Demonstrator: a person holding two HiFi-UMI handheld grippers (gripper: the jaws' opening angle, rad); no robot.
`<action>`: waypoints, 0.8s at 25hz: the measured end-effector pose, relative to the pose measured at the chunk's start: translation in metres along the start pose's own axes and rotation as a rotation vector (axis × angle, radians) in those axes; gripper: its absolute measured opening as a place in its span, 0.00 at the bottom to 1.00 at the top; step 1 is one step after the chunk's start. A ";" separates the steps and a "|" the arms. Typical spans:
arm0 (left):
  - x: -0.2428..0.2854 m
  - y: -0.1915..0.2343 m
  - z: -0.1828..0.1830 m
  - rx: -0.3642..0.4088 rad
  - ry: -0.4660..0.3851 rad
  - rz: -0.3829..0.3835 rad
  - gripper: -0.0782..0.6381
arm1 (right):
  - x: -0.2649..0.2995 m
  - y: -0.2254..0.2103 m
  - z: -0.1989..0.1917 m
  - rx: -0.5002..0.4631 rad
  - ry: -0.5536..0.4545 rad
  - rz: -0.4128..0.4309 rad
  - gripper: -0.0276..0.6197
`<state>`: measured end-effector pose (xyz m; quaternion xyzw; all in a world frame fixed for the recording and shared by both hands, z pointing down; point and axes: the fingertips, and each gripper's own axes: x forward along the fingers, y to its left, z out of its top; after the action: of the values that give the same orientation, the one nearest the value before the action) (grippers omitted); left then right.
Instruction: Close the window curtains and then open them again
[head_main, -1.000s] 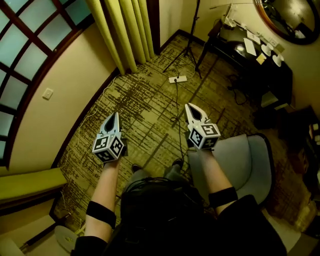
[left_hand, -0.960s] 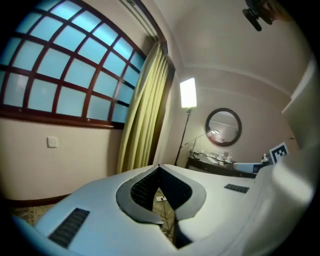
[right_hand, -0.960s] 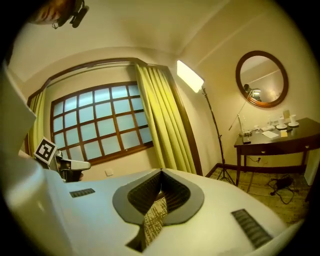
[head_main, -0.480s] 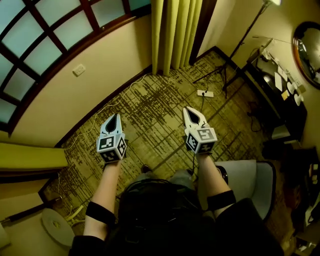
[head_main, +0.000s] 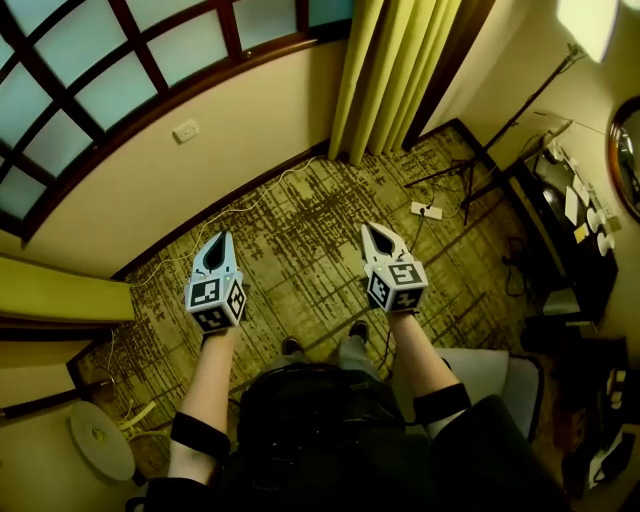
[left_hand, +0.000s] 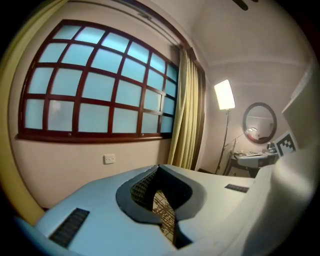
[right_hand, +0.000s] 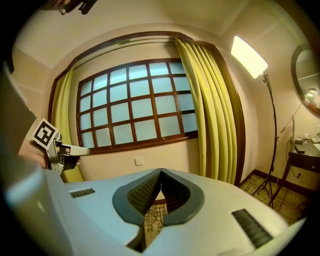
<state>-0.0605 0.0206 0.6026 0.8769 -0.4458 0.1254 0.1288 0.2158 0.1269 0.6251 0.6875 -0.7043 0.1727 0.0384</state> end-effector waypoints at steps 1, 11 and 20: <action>0.003 -0.003 -0.002 0.006 0.004 -0.008 0.12 | 0.002 -0.004 0.000 0.006 0.006 -0.002 0.04; 0.057 -0.071 0.000 0.005 0.034 -0.085 0.12 | -0.008 -0.064 0.004 0.018 0.025 0.000 0.04; 0.115 -0.152 0.017 0.037 0.032 -0.133 0.12 | -0.026 -0.150 0.017 0.022 0.040 -0.034 0.04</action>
<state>0.1309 0.0153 0.6078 0.9047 -0.3820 0.1386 0.1278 0.3680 0.1475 0.6304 0.6960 -0.6898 0.1933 0.0479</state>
